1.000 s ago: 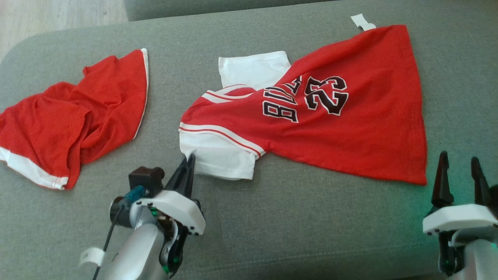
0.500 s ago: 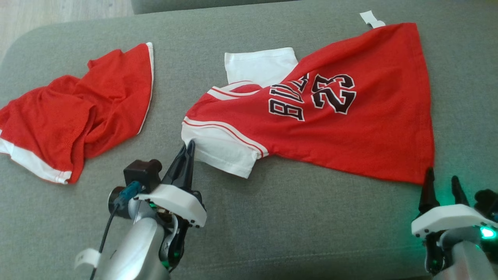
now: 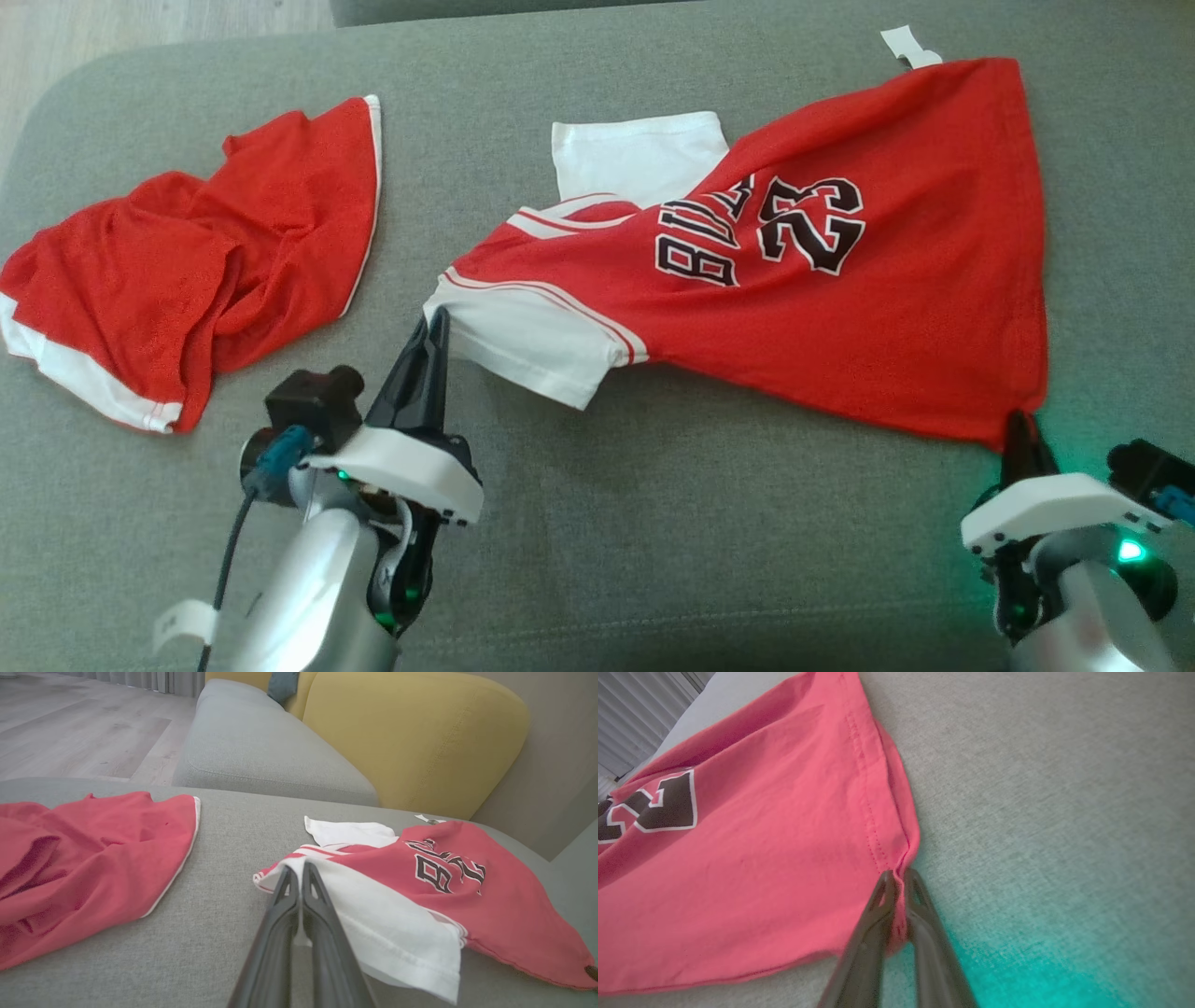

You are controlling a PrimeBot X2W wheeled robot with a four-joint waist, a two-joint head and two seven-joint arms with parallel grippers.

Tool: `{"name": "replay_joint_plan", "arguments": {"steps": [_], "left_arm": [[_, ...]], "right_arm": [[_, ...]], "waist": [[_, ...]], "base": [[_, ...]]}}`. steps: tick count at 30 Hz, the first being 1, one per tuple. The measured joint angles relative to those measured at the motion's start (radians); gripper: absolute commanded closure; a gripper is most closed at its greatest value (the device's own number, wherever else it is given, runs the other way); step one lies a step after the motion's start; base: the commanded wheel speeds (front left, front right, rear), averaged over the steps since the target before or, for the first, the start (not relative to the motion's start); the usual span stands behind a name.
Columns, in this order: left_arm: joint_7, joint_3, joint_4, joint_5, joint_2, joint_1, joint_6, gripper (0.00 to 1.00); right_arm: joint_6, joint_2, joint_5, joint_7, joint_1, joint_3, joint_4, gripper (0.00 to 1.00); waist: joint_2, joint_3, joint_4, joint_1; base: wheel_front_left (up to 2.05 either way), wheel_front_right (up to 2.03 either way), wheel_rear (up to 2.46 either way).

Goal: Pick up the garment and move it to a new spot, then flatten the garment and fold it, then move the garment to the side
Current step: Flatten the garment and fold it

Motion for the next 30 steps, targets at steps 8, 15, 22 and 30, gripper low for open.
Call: {"name": "replay_joint_plan", "arguments": {"steps": [8, 15, 22, 30], "left_arm": [[0.000, 0.039, -0.048, 0.000, -0.002, 0.002, 0.004, 1.00], [0.000, 0.075, -0.148, -0.013, -0.004, 0.001, -0.005, 1.00], [0.000, 0.111, -0.272, -0.028, -0.007, -0.062, -0.005, 1.00], [-0.008, 0.146, -0.404, -0.046, -0.012, -0.167, 0.000, 1.00]], "right_arm": [[0.000, 0.004, 0.009, -0.012, -0.006, 0.051, -0.027, 1.00], [0.000, 0.006, -0.043, -0.028, -0.027, 0.073, -0.272, 1.00], [0.000, -0.035, -0.079, 0.069, -0.068, 0.133, -0.560, 1.00], [0.000, -0.097, -0.058, 0.169, -0.160, 0.193, -0.780, 1.00]], "waist": [[0.0000, -0.017, -0.004, 0.0000], [0.0000, -0.043, -0.017, 0.0000], [0.0000, -0.087, -0.028, 0.0000], [0.0000, -0.168, -0.043, 0.0000]], "base": [[0.00, 0.00, 0.00], [0.00, 0.00, 0.00], [0.00, 0.00, 0.00], [0.00, 0.00, 0.00]]}}
